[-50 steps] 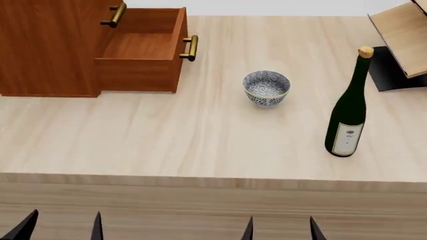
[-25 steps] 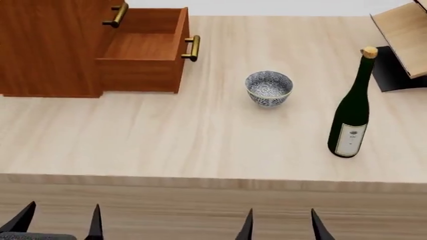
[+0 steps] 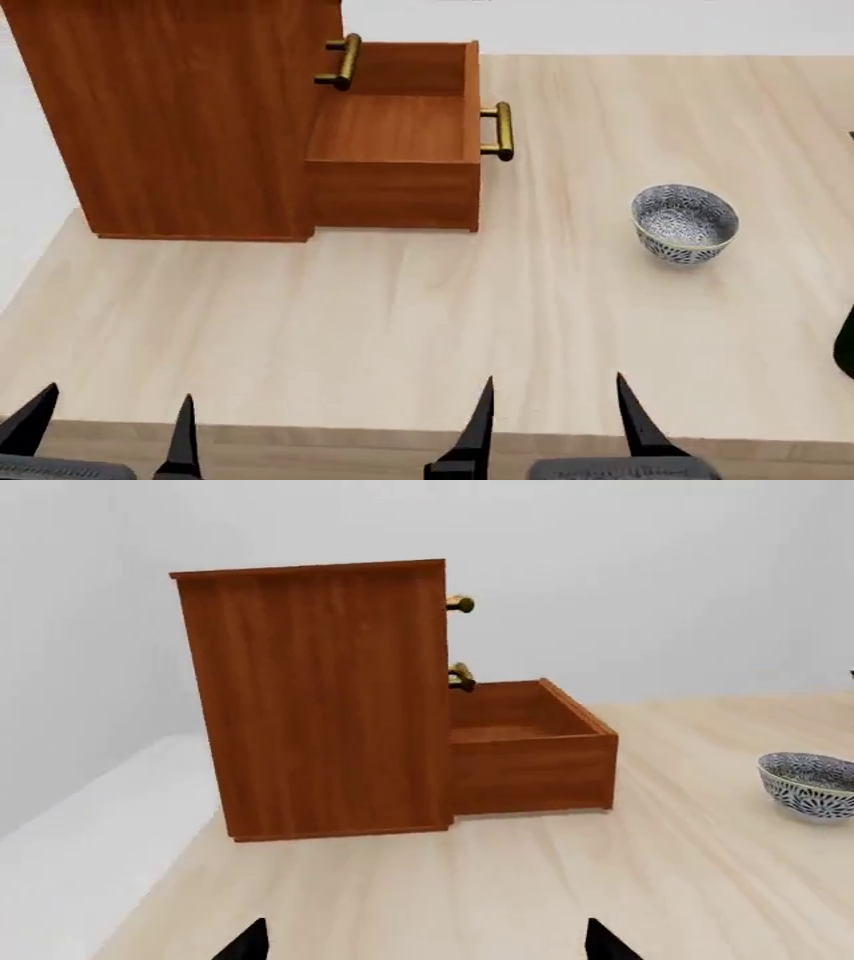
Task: Put the bowl in the bottom drawer of the cabinet.
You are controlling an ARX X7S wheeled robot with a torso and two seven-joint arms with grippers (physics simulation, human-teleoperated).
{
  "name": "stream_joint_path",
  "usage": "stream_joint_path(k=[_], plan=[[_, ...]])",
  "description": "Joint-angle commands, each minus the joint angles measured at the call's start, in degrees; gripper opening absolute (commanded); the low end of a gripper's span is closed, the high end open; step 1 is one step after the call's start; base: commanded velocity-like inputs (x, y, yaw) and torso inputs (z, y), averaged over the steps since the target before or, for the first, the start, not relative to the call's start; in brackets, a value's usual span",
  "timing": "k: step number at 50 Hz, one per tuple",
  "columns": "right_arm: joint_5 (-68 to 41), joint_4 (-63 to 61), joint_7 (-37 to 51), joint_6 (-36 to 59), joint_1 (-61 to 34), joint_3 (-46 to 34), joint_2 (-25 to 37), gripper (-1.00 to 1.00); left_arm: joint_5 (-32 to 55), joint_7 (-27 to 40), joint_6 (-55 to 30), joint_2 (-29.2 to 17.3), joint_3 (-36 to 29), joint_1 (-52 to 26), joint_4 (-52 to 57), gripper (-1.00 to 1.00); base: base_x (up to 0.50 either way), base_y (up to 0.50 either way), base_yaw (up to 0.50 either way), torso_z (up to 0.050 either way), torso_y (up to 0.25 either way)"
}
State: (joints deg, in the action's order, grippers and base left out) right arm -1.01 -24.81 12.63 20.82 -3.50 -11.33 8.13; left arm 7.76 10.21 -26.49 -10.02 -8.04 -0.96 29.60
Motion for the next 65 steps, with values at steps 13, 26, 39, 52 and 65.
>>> stream_joint_path(k=[13,26,39,52,65], plan=[[-1.2,0.4,0.6,6.9,-8.4,0.1,0.2,1.00,3.9,0.3,-4.3,-3.6,2.6,8.8,14.6,1.00,0.34,0.48,0.00,0.000,0.000],[-1.7,4.2,0.9,8.5,-12.9,0.9,1.1,1.00,4.8,0.6,-4.2,-3.8,2.6,10.5,15.7,1.00,0.40,0.43,0.00,0.000,0.000],[-2.9,5.5,1.0,9.8,-13.8,2.1,2.1,1.00,4.6,1.4,-4.2,-3.7,1.8,10.0,15.9,1.00,0.32,0.22,0.00,0.000,0.000],[-5.1,4.7,0.9,11.7,-14.3,3.2,2.1,1.00,5.0,1.8,-3.9,-4.0,1.7,9.6,15.2,1.00,0.20,-0.40,0.00,0.000,0.000],[-3.1,6.5,1.9,10.5,-14.7,0.7,2.7,1.00,5.6,2.2,-3.2,-4.2,2.3,9.6,14.2,1.00,0.26,-0.33,0.00,0.000,0.001]])
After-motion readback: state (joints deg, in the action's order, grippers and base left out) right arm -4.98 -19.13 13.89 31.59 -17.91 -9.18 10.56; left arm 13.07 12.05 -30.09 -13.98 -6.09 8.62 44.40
